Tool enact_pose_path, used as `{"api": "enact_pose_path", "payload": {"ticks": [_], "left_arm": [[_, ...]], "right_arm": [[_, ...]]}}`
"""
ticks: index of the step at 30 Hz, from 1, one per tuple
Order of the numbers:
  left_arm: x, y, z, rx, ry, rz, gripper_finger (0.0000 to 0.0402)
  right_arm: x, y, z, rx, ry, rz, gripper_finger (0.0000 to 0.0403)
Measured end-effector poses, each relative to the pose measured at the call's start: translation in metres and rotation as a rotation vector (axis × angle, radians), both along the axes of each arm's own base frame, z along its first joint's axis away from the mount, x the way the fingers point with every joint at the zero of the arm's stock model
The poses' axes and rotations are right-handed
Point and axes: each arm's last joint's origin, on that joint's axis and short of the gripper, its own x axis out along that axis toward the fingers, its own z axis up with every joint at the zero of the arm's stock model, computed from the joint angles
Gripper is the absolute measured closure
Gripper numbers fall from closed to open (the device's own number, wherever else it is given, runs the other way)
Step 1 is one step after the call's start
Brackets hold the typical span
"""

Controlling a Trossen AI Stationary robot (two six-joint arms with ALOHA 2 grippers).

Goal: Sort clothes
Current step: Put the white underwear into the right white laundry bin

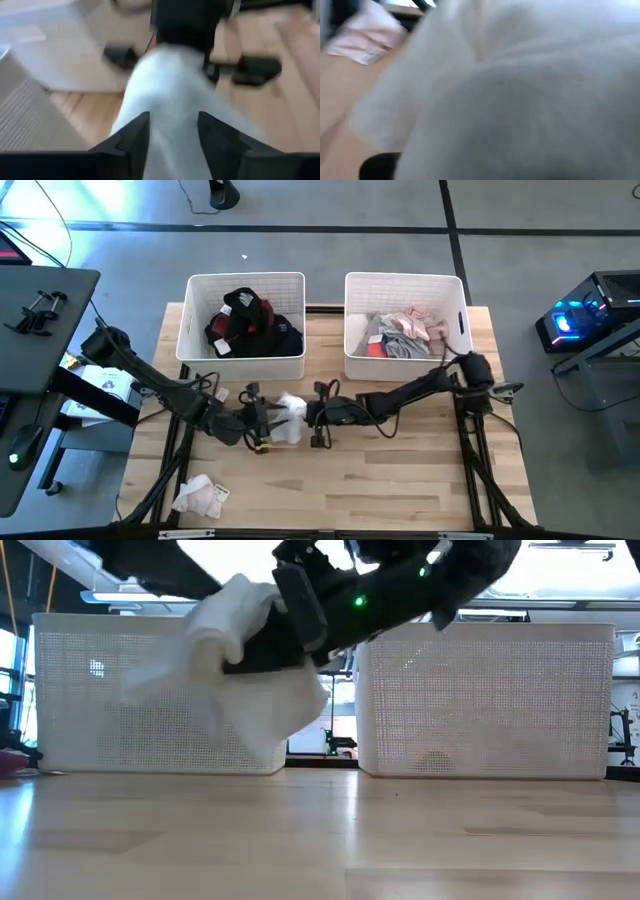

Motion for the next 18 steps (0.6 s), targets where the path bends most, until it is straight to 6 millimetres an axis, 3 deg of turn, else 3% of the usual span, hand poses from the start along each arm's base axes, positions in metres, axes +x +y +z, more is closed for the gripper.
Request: {"api": "enact_pose_path", "payload": {"ticks": [3,10,14,18], "left_arm": [[-0.012,0.006,-0.003,-0.018,0.05,0.082,0.0225],[-0.028,0.013,-0.014,-0.113,0.091,0.269,0.0224],[-0.027,0.008,-0.022,-0.094,0.104,0.255,0.0229],[-0.024,0.005,-0.026,-0.07,0.1,0.265,0.0231]], "right_arm": [[-0.013,0.002,0.019,-0.051,0.049,-0.123,0.0381],[-0.065,0.002,0.098,-0.273,0.054,-0.34,0.0392],[-0.101,-0.03,0.146,-0.371,0.04,-0.498,0.0396],[-0.137,-0.081,0.177,-0.305,0.046,-0.635,0.0397]]}}
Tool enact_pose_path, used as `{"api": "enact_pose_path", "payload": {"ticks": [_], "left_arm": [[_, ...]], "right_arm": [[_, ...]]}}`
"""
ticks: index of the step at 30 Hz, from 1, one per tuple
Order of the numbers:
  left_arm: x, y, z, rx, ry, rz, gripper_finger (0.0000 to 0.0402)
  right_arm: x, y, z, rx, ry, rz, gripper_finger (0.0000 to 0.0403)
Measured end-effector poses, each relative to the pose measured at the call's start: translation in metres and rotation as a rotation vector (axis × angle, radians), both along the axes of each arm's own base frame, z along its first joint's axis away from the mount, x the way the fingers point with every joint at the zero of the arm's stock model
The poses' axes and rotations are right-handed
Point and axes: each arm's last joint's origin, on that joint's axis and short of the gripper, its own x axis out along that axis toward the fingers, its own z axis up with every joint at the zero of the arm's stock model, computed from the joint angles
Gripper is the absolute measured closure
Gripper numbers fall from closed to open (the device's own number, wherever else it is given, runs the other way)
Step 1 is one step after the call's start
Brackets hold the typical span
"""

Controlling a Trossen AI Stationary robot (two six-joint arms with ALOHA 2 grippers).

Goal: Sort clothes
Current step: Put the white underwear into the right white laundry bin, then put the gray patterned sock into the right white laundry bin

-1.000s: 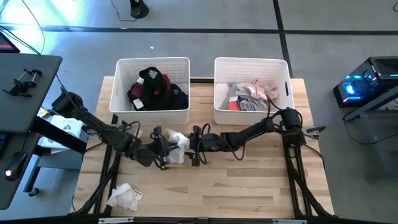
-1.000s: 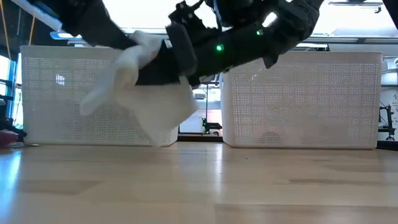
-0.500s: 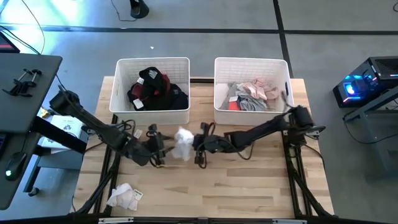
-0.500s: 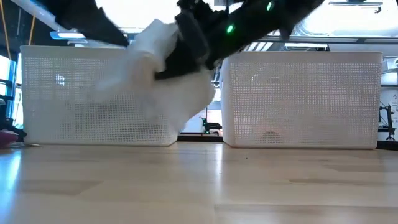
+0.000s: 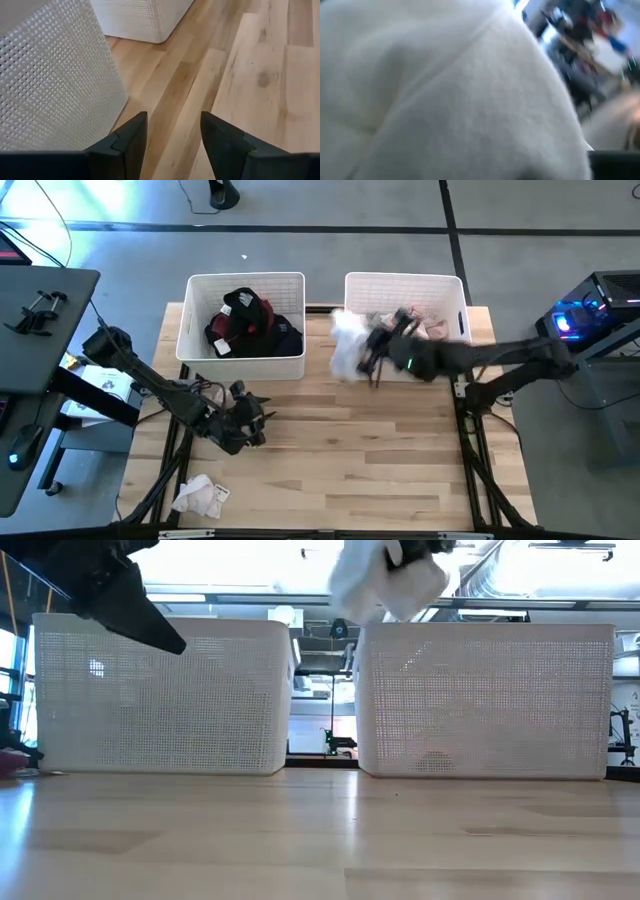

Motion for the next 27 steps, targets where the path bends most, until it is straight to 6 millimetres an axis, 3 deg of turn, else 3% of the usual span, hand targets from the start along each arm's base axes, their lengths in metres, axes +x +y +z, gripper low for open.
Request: {"api": "enact_pose_path", "payload": {"ticks": [5,9,12,15,18,23,27], "left_arm": [[0.003,-0.001,-0.005,0.044,0.022,-0.008,0.0231],[0.004,-0.002,-0.005,0.042,0.014,-0.009,0.0231],[0.004,-0.002,-0.005,0.042,0.014,-0.008,0.0231],[0.004,-0.002,-0.005,0.041,0.013,-0.008,0.0231],[0.004,-0.002,-0.005,0.038,0.011,-0.008,0.0232],[0.004,-0.002,-0.005,0.032,0.007,-0.003,0.0232],[0.004,-0.002,-0.004,0.025,0.002,0.001,0.0232]], "right_arm": [[-0.04,-0.07,0.0,0.176,0.058,-0.188,0.0395],[-0.063,-0.113,-0.021,0.287,0.182,-0.327,0.0391],[-0.073,-0.133,-0.042,0.421,0.218,-0.312,0.0368],[-0.078,-0.144,-0.056,0.551,0.195,-0.231,0.0325],[-0.083,-0.15,-0.058,0.591,0.18,-0.221,0.0278],[-0.089,-0.146,-0.036,0.582,0.099,-0.243,0.0237],[-0.085,-0.127,-0.015,0.525,0.028,-0.153,0.0234]]}}
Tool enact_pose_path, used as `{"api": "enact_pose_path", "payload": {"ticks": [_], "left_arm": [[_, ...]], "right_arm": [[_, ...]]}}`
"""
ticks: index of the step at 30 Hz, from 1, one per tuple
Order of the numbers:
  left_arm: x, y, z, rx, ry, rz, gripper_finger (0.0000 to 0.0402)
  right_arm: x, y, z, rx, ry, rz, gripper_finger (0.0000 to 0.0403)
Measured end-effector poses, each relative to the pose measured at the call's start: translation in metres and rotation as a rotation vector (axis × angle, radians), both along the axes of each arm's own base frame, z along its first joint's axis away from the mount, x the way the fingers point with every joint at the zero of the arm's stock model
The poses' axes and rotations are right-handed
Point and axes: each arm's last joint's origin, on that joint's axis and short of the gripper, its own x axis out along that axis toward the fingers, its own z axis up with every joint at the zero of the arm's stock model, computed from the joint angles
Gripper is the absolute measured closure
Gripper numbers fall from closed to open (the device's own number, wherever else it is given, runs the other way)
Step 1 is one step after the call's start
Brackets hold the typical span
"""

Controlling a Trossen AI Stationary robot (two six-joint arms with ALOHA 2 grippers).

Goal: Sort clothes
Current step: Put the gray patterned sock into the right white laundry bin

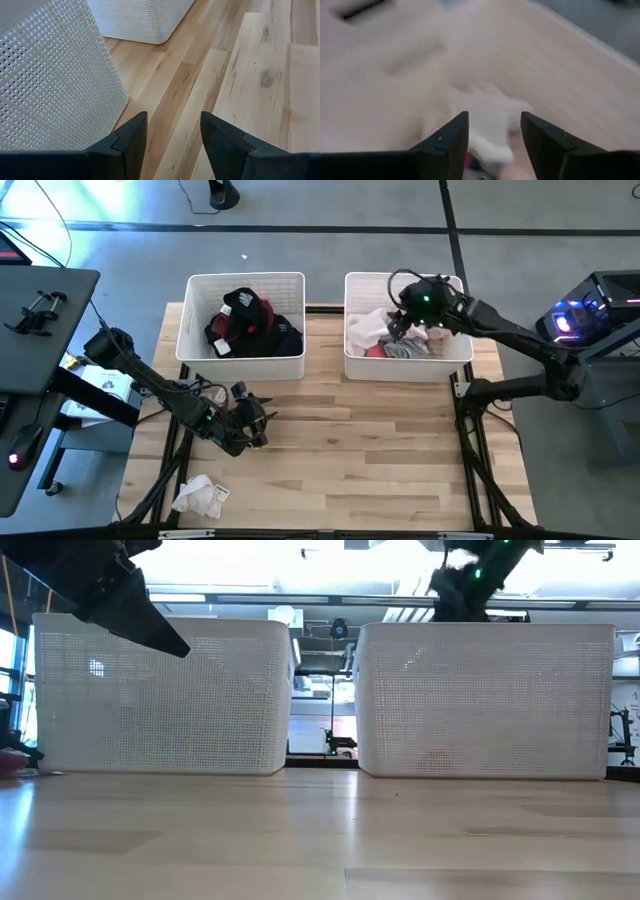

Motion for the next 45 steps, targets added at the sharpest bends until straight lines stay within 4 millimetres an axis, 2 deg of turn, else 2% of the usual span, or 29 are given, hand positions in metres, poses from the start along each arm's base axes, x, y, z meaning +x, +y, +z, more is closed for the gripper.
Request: {"api": "enact_pose_path", "payload": {"ticks": [5,10,12,15,18,21,25,29,32,39,42,45], "left_arm": [[0.005,-0.004,0.004,-0.004,-0.035,-0.041,0.0232],[0.013,-0.013,0.013,-0.038,-0.038,-0.233,0.0232],[0.013,-0.017,0.015,-0.078,-0.006,-0.281,0.0232],[0.006,-0.017,0.017,-0.159,0.069,-0.208,0.0232],[-0.012,-0.012,0.011,-0.263,0.19,-0.031,0.0232],[-0.033,-0.004,0.0,-0.376,0.305,0.203,0.0232],[-0.057,0.004,-0.015,-0.479,0.411,0.469,0.0232],[-0.074,0.014,-0.039,-0.488,0.454,0.611,0.0232],[-0.077,0.017,-0.051,-0.513,0.43,0.626,0.0232],[-0.076,0.022,-0.06,-0.551,0.376,0.676,0.0242],[-0.077,0.023,-0.067,-0.589,0.418,0.672,0.0271],[-0.076,0.023,-0.073,-0.603,0.41,0.592,0.0315]], "right_arm": [[0.017,0.044,0.026,-0.117,-0.181,0.216,0.0233],[0.046,0.104,0.035,-0.204,-0.345,0.515,0.0233],[0.058,0.127,0.025,-0.234,-0.399,0.622,0.0233],[0.072,0.161,0.003,-0.275,-0.456,0.764,0.0233],[0.08,0.187,-0.017,-0.295,-0.496,0.857,0.0233],[0.085,0.204,-0.036,-0.294,-0.475,0.92,0.0233],[0.09,0.215,-0.045,-0.283,-0.457,0.955,0.0233],[0.092,0.217,-0.047,-0.284,-0.459,0.956,0.0233],[0.092,0.216,-0.046,-0.285,-0.466,0.954,0.0233],[0.092,0.217,-0.046,-0.284,-0.473,0.953,0.0233],[0.092,0.217,-0.046,-0.284,-0.473,0.953,0.0233],[0.092,0.217,-0.046,-0.284,-0.472,0.953,0.0233]]}}
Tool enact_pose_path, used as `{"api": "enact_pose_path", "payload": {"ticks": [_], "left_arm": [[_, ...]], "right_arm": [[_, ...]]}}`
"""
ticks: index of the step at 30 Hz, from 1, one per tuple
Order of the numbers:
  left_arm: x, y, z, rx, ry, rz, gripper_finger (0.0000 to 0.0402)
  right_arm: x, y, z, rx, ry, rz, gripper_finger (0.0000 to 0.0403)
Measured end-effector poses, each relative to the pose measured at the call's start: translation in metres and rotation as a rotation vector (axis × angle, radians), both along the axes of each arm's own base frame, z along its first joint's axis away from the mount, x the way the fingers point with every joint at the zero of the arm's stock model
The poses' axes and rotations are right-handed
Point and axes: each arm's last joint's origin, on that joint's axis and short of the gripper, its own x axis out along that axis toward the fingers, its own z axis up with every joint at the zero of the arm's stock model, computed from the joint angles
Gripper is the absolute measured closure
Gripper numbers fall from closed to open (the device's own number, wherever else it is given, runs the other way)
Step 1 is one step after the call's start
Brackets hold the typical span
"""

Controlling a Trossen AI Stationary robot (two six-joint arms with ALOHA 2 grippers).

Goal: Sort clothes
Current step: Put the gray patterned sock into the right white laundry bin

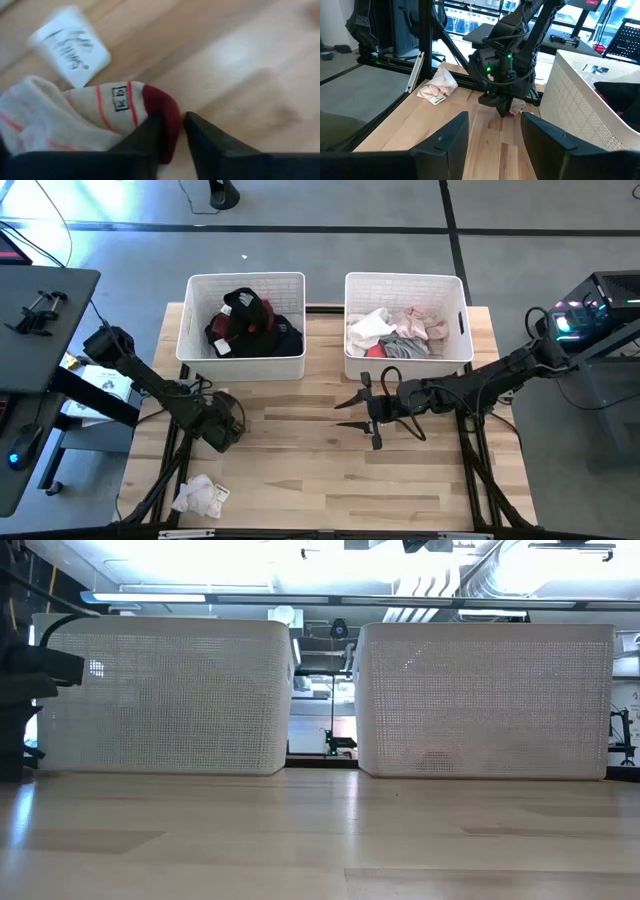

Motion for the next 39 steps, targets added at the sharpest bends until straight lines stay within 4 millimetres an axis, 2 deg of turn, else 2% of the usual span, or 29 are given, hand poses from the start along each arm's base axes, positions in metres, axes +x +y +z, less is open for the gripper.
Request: {"api": "enact_pose_path", "payload": {"ticks": [3,5,8,11,15,19,23,29,34,39], "left_arm": [[0.017,-0.012,0.003,-0.077,-0.16,-0.097,0.0366],[0.025,-0.017,0.005,-0.068,-0.235,-0.205,0.0391],[0.046,-0.028,0.017,-0.048,-0.453,-0.362,0.039],[0.061,-0.035,0.031,0.048,-0.644,-0.522,0.0388],[0.078,-0.04,0.056,0.229,-0.863,-0.691,0.0398],[0.087,-0.038,0.074,0.399,-0.988,-0.79,0.0398],[0.091,-0.034,0.081,0.482,-1.024,-0.809,0.0398],[0.094,-0.028,0.08,0.493,-1.004,-0.784,0.0398],[0.095,-0.026,0.079,0.497,-0.995,-0.78,0.0398],[0.095,-0.026,0.078,0.491,-0.99,-0.777,0.0398]], "right_arm": [[0.0,0.0,0.0,0.0,0.002,0.0,0.0233],[0.0,0.0,0.0,0.0,0.003,0.0,0.0233],[0.0,0.0,-0.001,0.016,0.012,-0.003,0.0233],[0.004,0.002,-0.007,0.011,0.033,0.014,0.0233],[0.016,0.007,-0.025,-0.016,0.06,0.062,0.0233],[0.032,0.01,-0.05,-0.056,0.085,0.063,0.0233],[0.052,0.008,-0.068,-0.052,0.075,0.039,0.0233],[0.087,0.004,-0.089,-0.031,0.091,0.001,0.0233],[0.114,0.006,-0.097,-0.023,0.104,-0.02,0.0237],[0.126,0.006,-0.097,-0.063,0.164,-0.137,0.0258]]}}
